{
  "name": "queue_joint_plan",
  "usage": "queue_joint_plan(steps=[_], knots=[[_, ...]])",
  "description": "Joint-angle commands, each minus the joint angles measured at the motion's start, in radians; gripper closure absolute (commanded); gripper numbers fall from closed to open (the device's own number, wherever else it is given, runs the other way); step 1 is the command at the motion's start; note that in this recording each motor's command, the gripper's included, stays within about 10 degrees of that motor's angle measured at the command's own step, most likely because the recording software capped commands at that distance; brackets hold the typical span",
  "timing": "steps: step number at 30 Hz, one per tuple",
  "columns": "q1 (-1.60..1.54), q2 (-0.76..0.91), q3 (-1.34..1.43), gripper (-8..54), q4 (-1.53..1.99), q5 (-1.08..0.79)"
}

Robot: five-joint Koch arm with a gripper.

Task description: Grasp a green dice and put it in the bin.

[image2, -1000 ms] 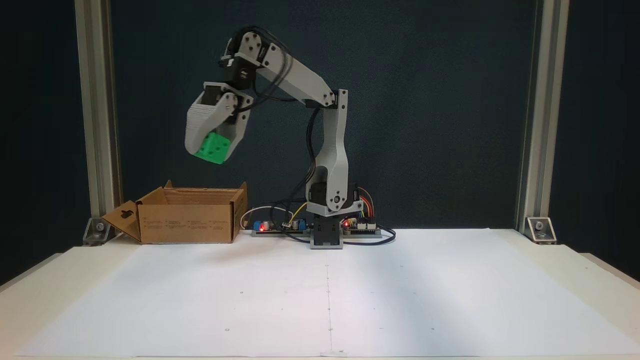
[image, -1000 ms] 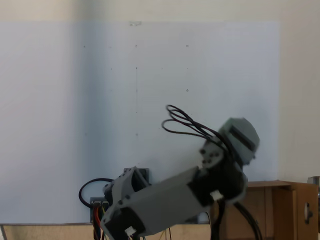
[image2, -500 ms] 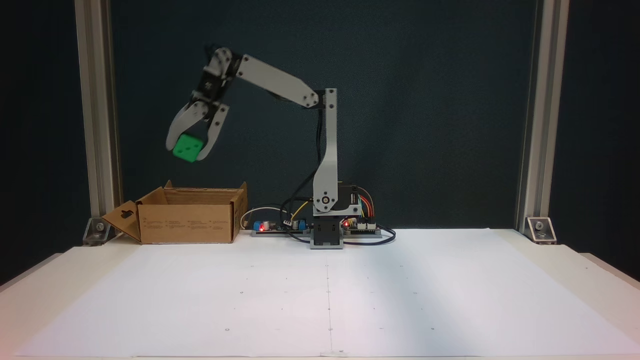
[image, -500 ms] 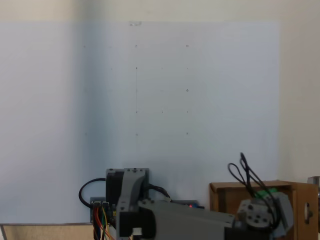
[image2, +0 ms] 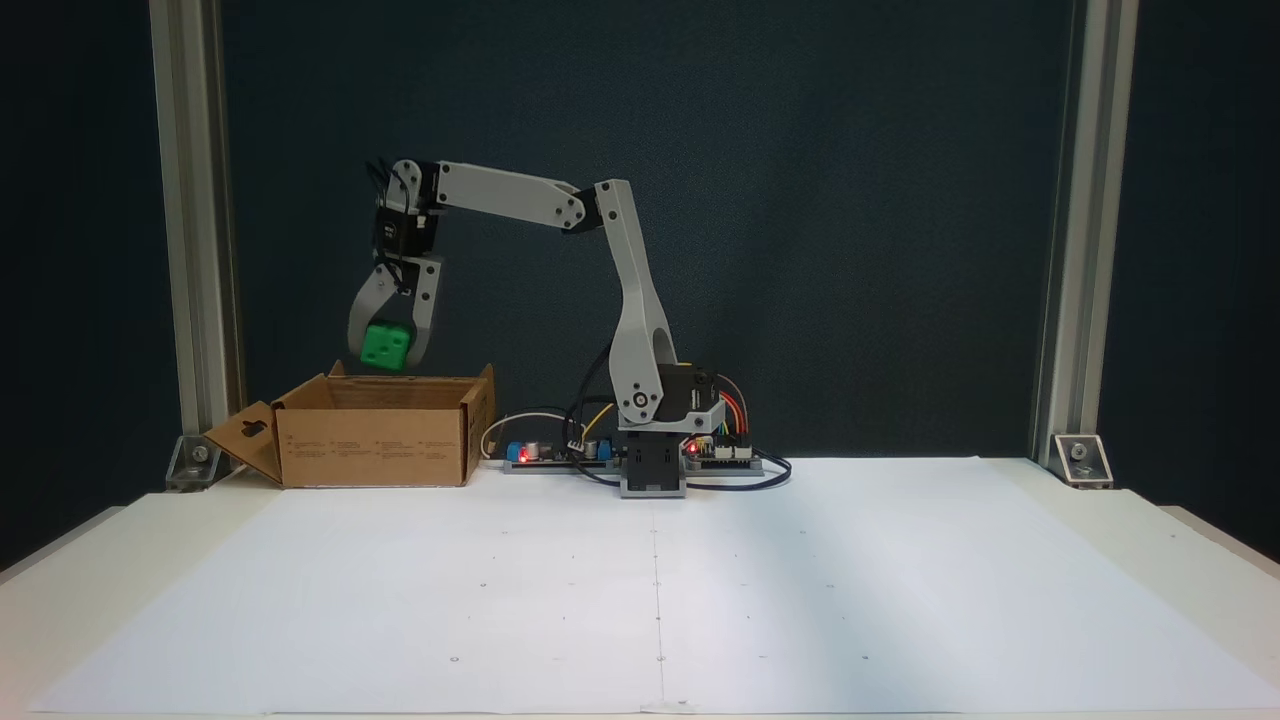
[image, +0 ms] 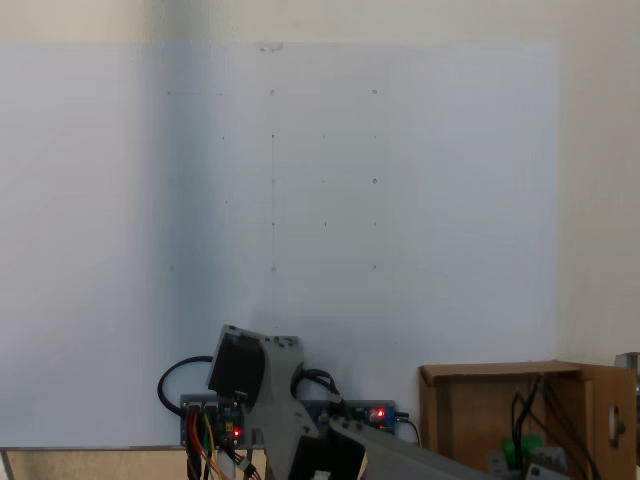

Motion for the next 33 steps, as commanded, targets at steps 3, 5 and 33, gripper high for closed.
queue_joint_plan(steps=[3,5,33], knots=[[0.011,0.017,-0.06,34.0,0.069,-0.086],[0.011,0.017,-0.055,34.0,0.069,-0.086],[-0.143,0.087,0.002,5.3,0.018,0.156]])
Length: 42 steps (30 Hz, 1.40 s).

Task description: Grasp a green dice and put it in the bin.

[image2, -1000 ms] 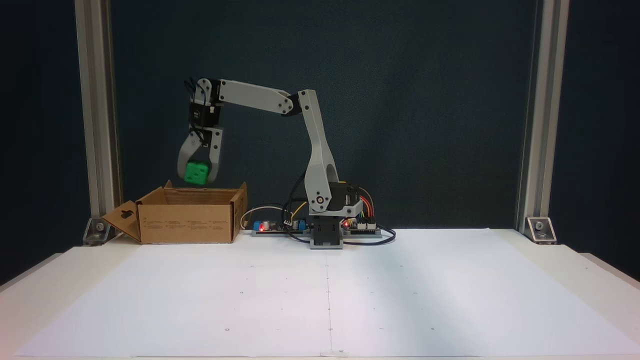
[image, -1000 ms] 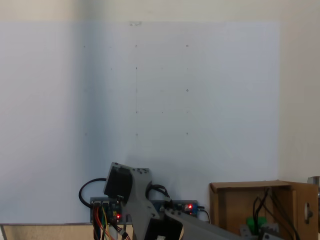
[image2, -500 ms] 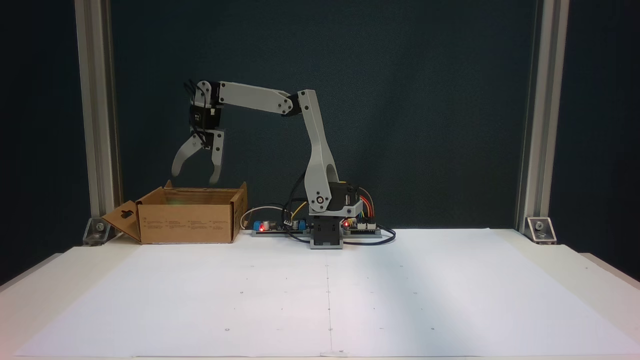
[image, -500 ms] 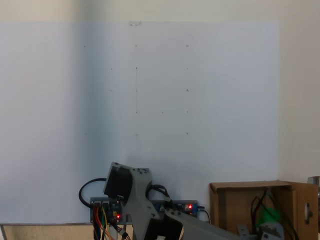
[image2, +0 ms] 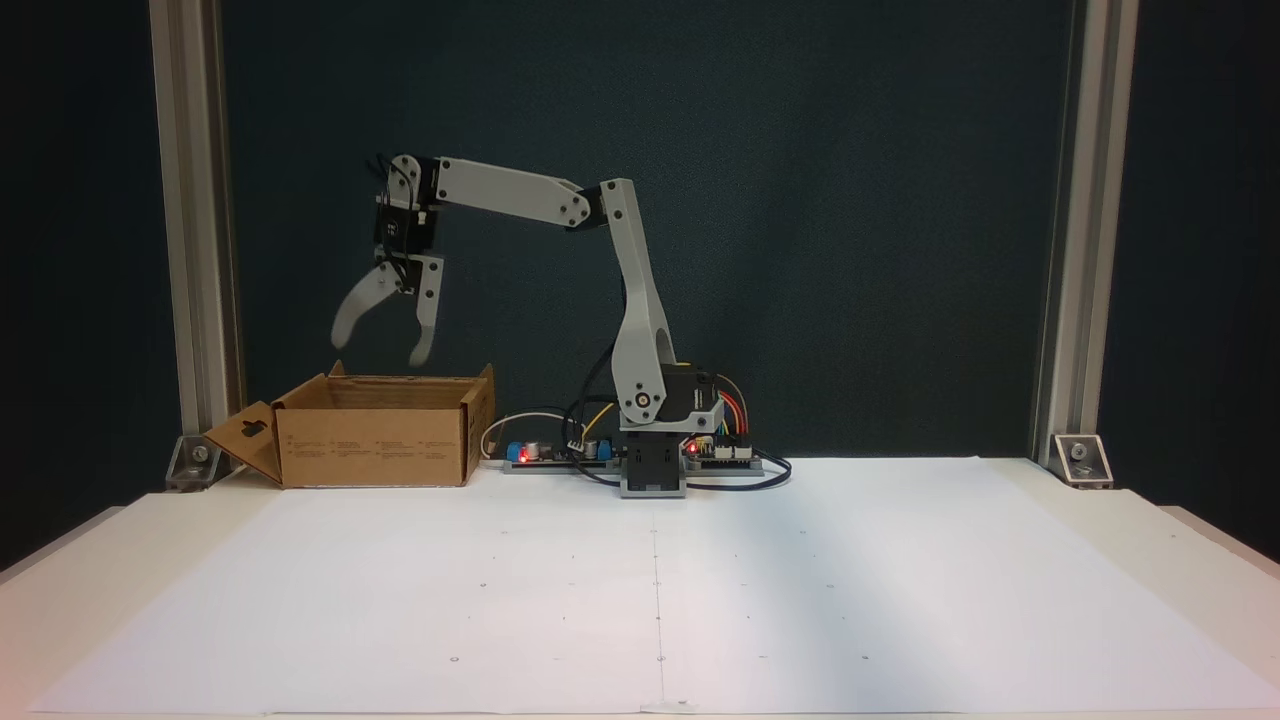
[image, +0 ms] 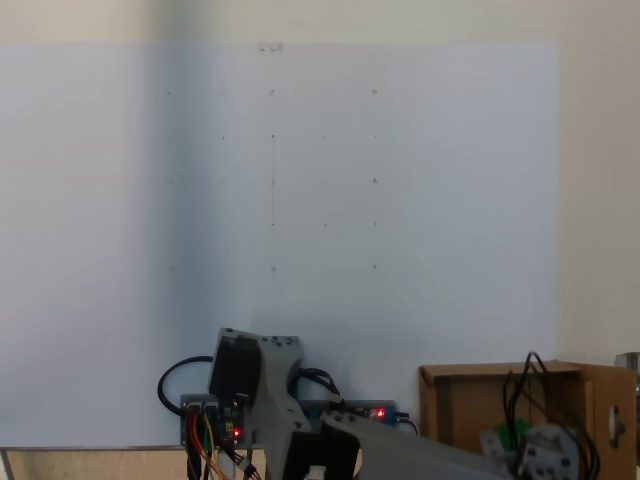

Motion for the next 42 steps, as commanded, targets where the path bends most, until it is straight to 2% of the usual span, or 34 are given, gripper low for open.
queue_joint_plan(steps=[1,10,18,33,42], knots=[[-0.075,0.06,-0.021,5.3,-0.048,0.141],[-0.373,0.144,-0.021,5.3,-0.138,0.379],[-0.687,0.172,-0.021,2.7,-0.141,0.488],[-1.302,0.167,-0.021,1.8,-0.172,0.505],[-1.5,0.164,-0.021,1.9,-0.187,0.502]])
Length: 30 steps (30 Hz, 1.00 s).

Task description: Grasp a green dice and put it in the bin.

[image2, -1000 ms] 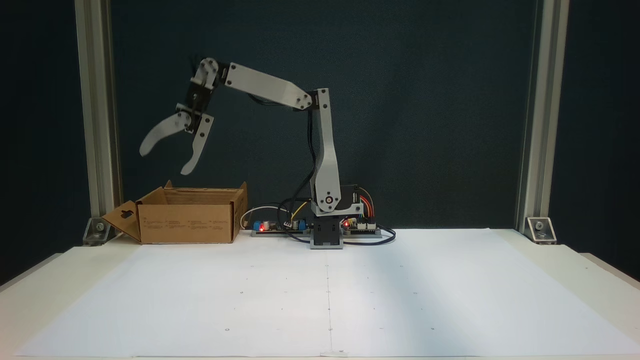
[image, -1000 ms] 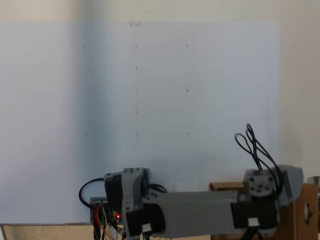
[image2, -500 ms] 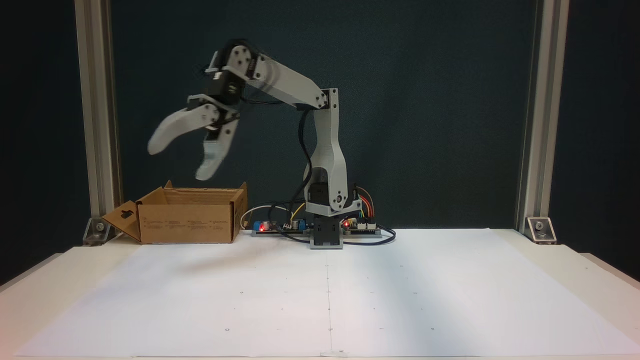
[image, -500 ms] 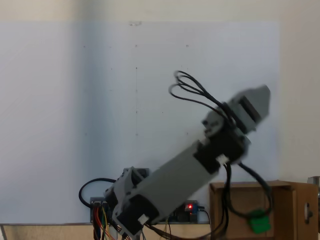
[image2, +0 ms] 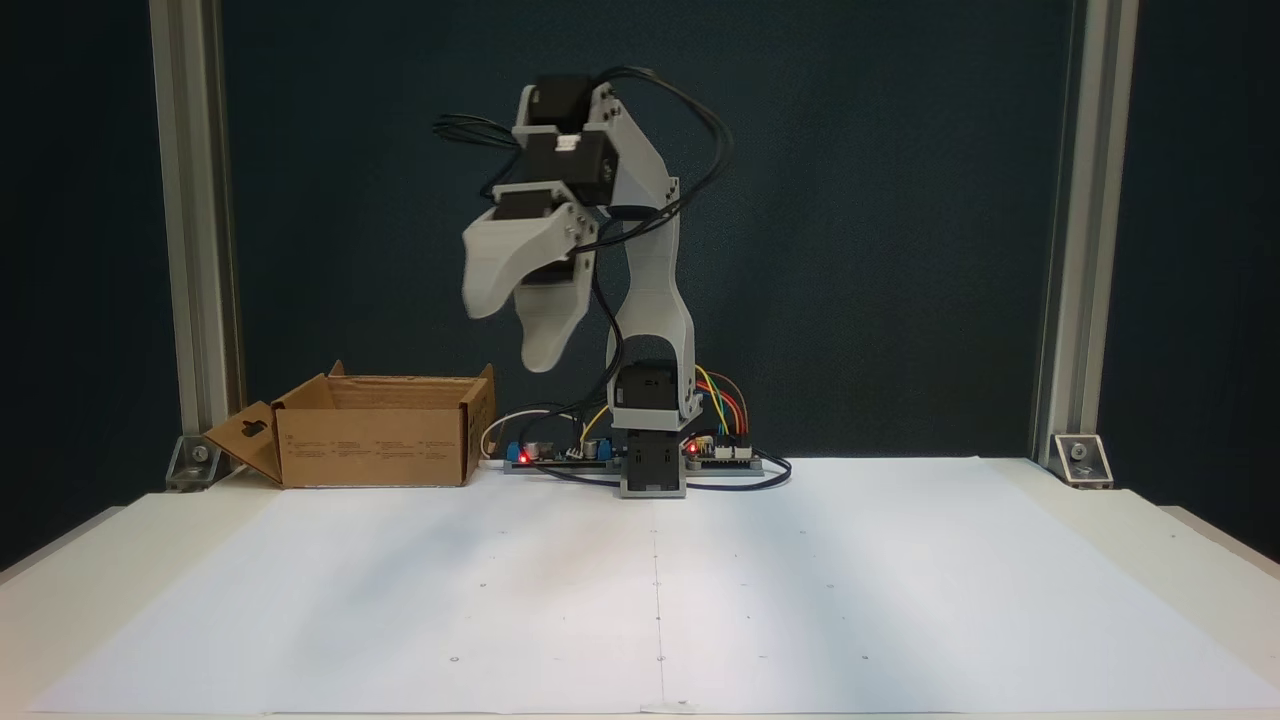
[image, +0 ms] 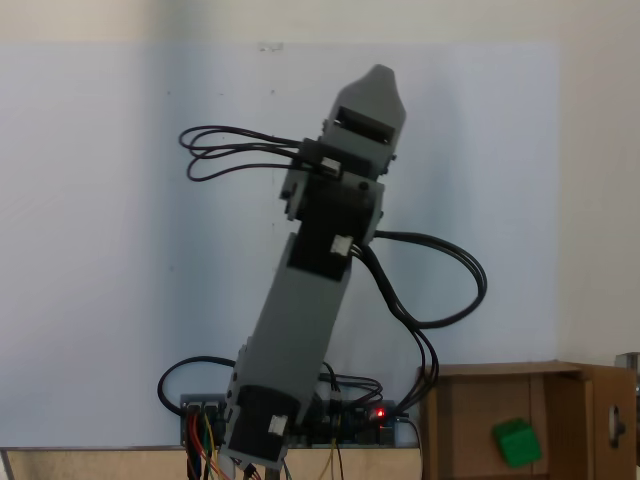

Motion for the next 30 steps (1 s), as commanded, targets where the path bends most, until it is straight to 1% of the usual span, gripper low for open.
queue_joint_plan(steps=[1,14,22,30], knots=[[-0.038,0.026,-0.02,1.9,-0.058,0.048],[-0.199,0.048,0.098,1.9,-0.074,0.048],[-0.209,0.172,0.396,2.0,-0.333,0.048],[-0.282,0.301,0.657,2.2,-0.591,0.044]])
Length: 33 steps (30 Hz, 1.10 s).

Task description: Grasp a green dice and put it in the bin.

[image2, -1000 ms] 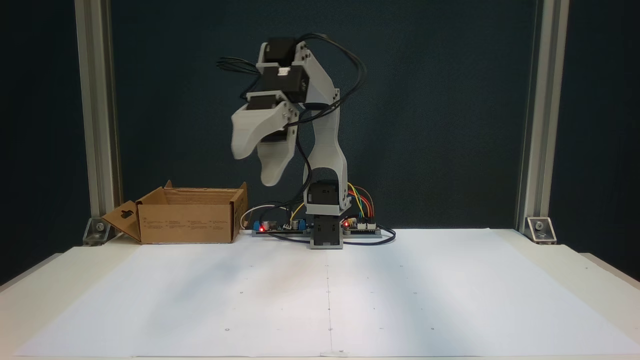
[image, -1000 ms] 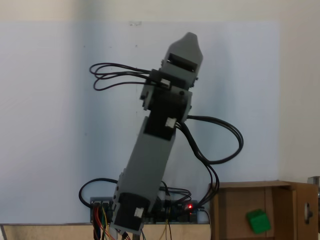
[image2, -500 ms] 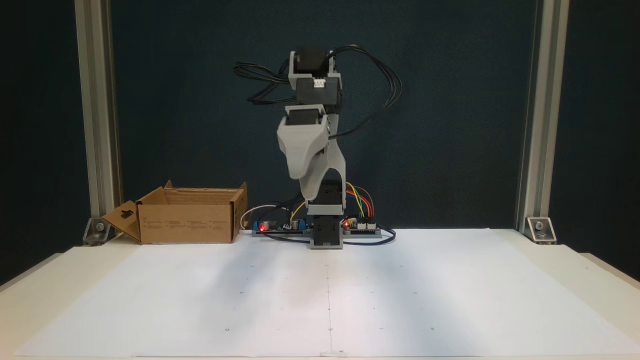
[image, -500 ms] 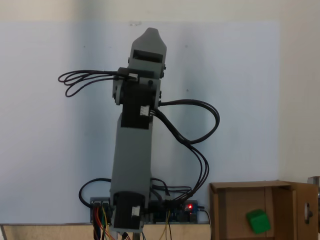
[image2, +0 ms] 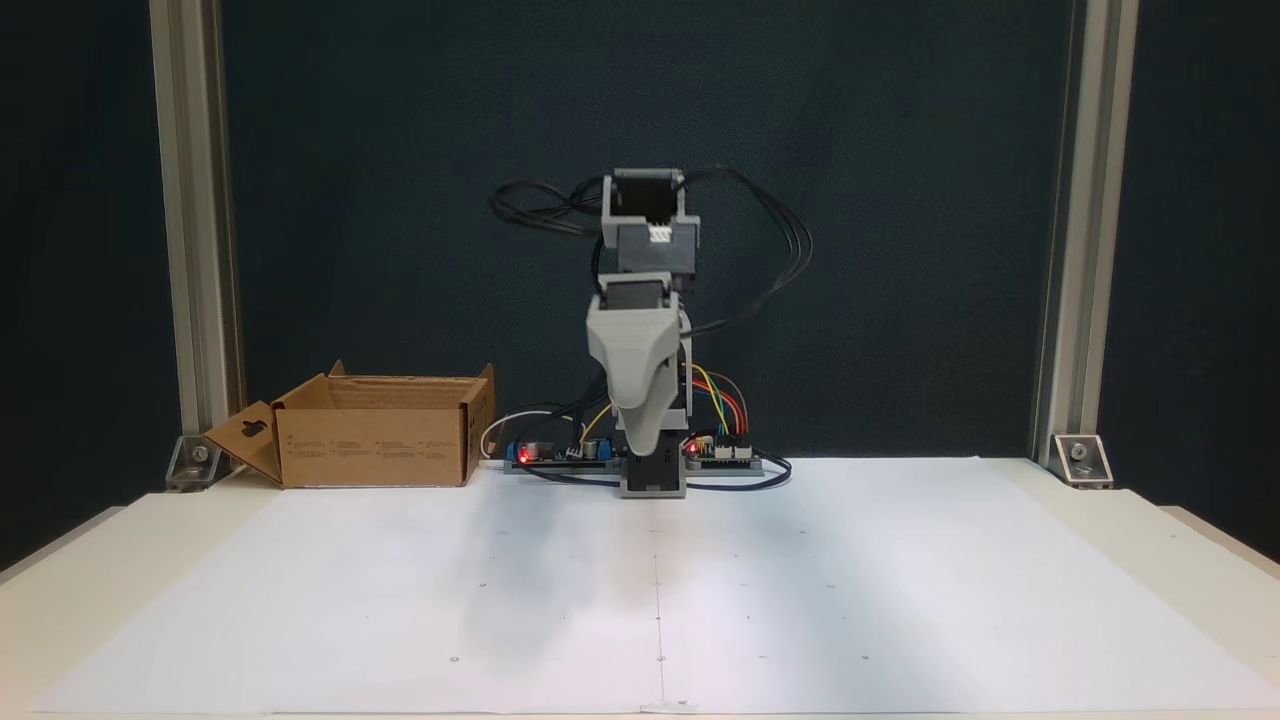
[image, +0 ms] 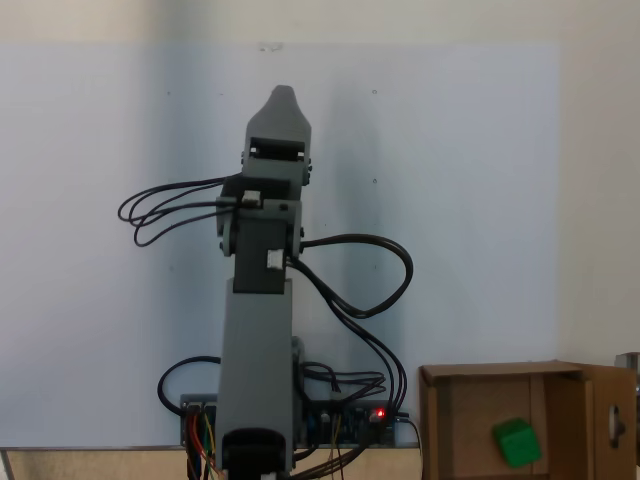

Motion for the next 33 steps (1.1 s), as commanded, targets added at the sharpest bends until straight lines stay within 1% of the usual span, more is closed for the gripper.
queue_joint_plan(steps=[1,9,16,21,25,33], knots=[[-0.029,0.057,-0.011,2.2,-0.124,0.046],[-0.135,0.178,0.008,2.1,-0.233,0.046],[-0.14,0.281,0.008,2.0,-0.319,0.048],[-0.092,0.307,0.018,1.4,-0.376,0.046],[-0.009,0.311,0.08,0.6,-0.481,0.046],[0.034,0.364,0.195,0.2,-0.69,0.049]])
